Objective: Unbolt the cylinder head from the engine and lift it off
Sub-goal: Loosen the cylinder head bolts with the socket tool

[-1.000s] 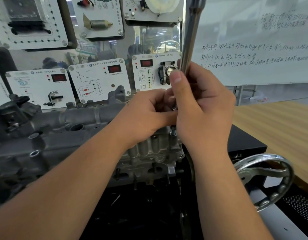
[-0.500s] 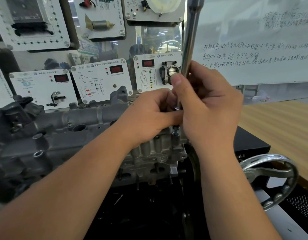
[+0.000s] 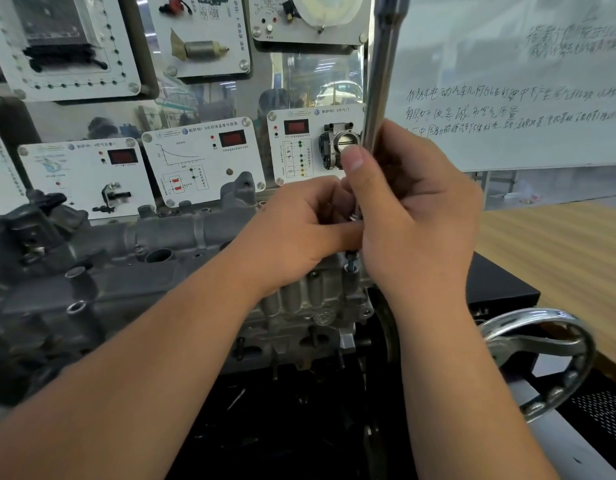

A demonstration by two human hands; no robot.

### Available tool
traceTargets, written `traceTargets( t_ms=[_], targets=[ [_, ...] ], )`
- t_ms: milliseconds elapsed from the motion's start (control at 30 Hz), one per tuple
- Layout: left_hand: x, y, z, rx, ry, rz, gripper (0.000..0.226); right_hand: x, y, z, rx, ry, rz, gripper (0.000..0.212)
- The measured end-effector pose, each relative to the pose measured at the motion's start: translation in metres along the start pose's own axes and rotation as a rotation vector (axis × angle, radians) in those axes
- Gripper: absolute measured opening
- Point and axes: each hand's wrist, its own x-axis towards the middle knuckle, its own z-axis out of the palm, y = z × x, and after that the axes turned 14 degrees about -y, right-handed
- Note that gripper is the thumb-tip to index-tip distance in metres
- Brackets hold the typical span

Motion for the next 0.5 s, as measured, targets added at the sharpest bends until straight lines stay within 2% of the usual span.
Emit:
traceTargets(
  t_ms=[100,267,400,500],
  targets=[
    [-0.0027,0.0004,0.0003,-0.082,-0.028,0.008,0.008,-0.0021,0.0010,-0.0001,-0.057,0.032,-0.028,0.019],
    [-0.0032,0.0009,0.0001,-0.079,-0.080,0.009,0.019,-0.0005,0.0003,0.0002,0.103,-0.039,0.001,0.043],
    [-0.0012,0.0041,0.0015,-0.003,-0.047,0.020,0.017,0.0000,-0.0012,0.0016,0.092,-0.048,0.001,0.034],
    [-0.0006,0.0019,0.0020,0.029,-0.029,0.010,0.014,-0.0021,-0.0027,0.0022,0.029,0.014,-0.015,0.015]
  ],
)
